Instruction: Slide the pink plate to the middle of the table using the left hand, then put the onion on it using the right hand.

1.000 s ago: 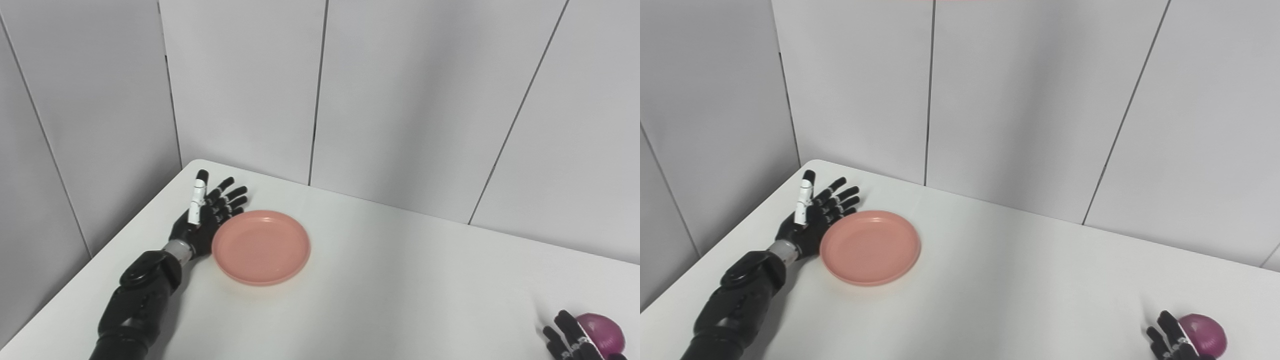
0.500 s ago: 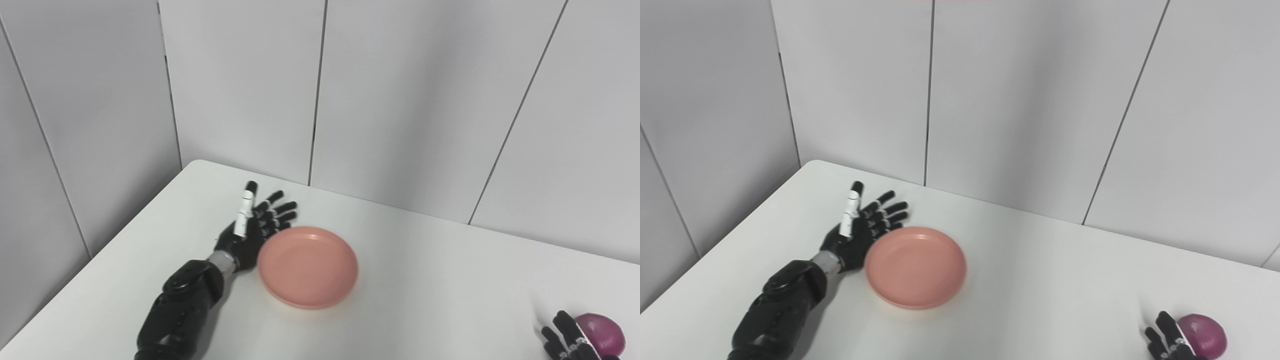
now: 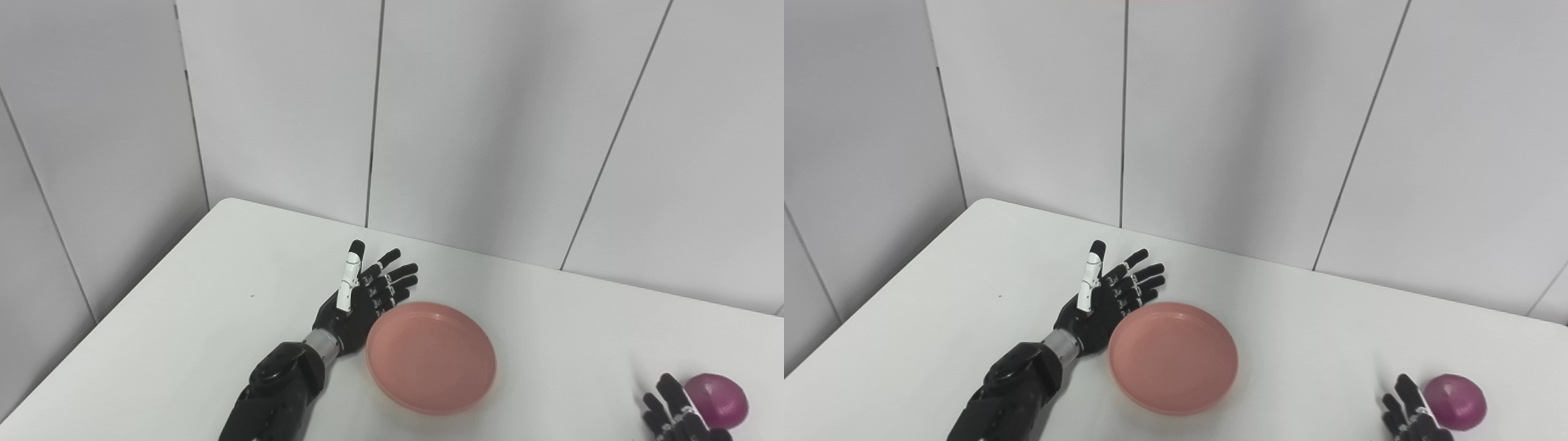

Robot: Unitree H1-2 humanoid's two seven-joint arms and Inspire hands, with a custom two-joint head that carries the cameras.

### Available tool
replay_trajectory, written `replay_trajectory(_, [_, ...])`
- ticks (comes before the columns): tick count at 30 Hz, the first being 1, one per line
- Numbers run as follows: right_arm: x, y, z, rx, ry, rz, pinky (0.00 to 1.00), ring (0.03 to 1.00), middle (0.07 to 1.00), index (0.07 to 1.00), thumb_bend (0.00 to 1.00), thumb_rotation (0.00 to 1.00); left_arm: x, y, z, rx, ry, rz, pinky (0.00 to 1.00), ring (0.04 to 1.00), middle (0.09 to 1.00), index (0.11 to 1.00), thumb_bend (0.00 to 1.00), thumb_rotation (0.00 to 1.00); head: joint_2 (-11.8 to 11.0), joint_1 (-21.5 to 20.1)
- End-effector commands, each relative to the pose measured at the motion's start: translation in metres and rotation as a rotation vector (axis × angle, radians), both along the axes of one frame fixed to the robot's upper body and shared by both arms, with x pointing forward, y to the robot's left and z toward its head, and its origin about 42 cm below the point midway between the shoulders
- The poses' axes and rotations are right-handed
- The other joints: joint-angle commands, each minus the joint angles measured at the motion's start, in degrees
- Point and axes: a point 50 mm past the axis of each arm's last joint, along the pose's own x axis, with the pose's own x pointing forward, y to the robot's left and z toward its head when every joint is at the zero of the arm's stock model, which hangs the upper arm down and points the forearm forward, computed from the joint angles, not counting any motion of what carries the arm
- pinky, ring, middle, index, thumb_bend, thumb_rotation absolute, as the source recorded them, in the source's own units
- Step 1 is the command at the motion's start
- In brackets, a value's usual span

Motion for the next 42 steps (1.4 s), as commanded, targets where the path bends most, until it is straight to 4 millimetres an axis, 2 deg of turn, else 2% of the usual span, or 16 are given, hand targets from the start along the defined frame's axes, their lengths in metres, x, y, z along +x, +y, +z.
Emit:
replay_trajectory(1, [-0.019,0.017,-0.027,0.057,0.105,0.004,1.00,0.984,1.000,0.973,0.95,0.96,-0.012,-0.007,-0.021,0.007,0.083,-0.006,1.00,0.896,0.834,0.950,0.85,0.97,0.32,-0.54])
replay_trajectory(6, [-0.019,0.024,-0.025,0.053,0.096,0.012,1.00,0.984,1.000,0.971,0.93,0.97,-0.018,-0.016,-0.029,-0.010,0.104,-0.008,1.00,0.915,0.855,0.962,0.84,0.97,1.44,-2.79])
replay_trajectory(14, [-0.016,0.038,-0.022,0.066,0.092,0.020,1.00,0.974,0.991,0.961,0.92,0.96,-0.023,-0.013,-0.031,-0.020,0.131,-0.003,1.00,0.927,0.858,0.981,0.83,0.99,3.55,-8.26])
replay_trajectory(25, [-0.011,0.058,-0.023,0.067,0.101,0.017,1.00,0.962,0.990,0.958,0.91,0.96,-0.024,-0.002,-0.030,-0.003,0.156,0.008,1.00,0.945,0.872,0.992,0.83,0.99,4.02,-14.04])
replay_trajectory(28, [-0.011,0.064,-0.020,0.054,0.085,-0.002,1.00,0.946,0.978,0.936,0.93,0.95,-0.022,0.002,-0.030,-0.003,0.162,0.014,1.00,0.951,0.879,0.996,0.83,0.99,3.99,-15.25])
replay_trajectory(32, [-0.009,0.068,-0.008,0.020,0.022,-0.019,1.00,0.943,0.966,0.929,0.92,0.92,-0.017,0.010,-0.030,-0.001,0.163,0.006,1.00,0.962,0.887,0.999,0.82,0.99,3.83,-17.42])
replay_trajectory(38, [-0.003,0.072,0.012,-0.045,-0.059,-0.017,0.98,0.920,0.936,0.923,0.99,0.88,-0.010,0.016,-0.031,0.025,0.169,0.002,1.00,0.959,0.881,1.000,0.81,1.00,3.32,-20.95])
replay_trajectory(42, [0.008,0.067,0.038,-0.148,-0.110,-0.074,0.90,0.877,0.904,0.914,0.92,0.84,-0.005,0.020,-0.030,0.018,0.167,-0.013,1.00,0.968,0.886,1.000,0.81,1.00,2.62,-24.25])
